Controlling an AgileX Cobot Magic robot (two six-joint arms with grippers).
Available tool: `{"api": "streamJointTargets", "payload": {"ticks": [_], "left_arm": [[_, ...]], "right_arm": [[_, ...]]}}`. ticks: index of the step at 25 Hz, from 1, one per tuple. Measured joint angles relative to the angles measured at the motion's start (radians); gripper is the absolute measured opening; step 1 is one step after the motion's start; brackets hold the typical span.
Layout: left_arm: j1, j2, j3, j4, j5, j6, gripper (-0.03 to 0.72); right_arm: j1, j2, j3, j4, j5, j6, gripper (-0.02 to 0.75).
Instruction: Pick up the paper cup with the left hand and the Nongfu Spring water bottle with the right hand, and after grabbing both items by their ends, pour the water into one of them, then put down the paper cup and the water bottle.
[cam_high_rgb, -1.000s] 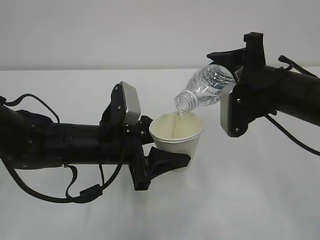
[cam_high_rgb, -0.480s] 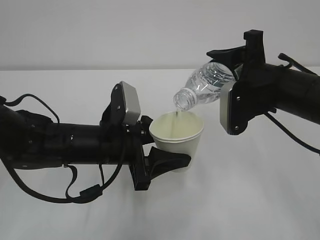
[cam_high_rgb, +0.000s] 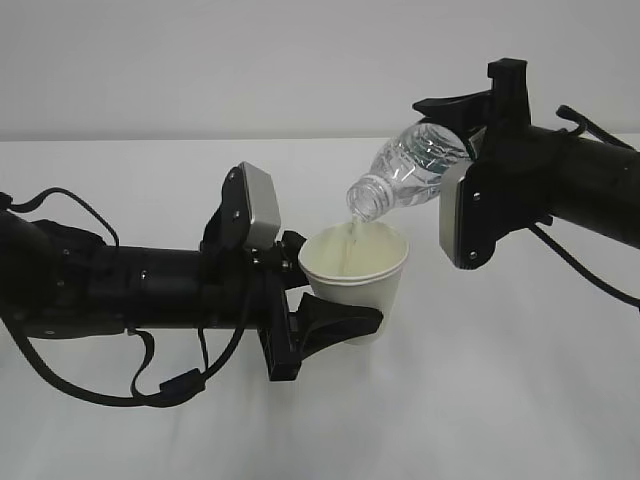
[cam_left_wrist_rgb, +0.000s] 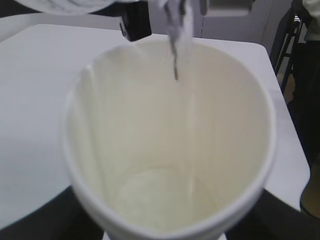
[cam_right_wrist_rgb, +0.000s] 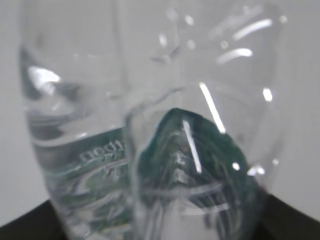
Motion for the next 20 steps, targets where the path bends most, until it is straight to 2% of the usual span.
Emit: {"api": "streamJointTargets", "payload": {"ticks": [20], "left_arm": [[0.0,0.0,0.0,0.009,0.0,-0.002,0.45]], "right_arm": [[0.0,0.0,0.0,0.0,-0.018,-0.017,0.447]]}}
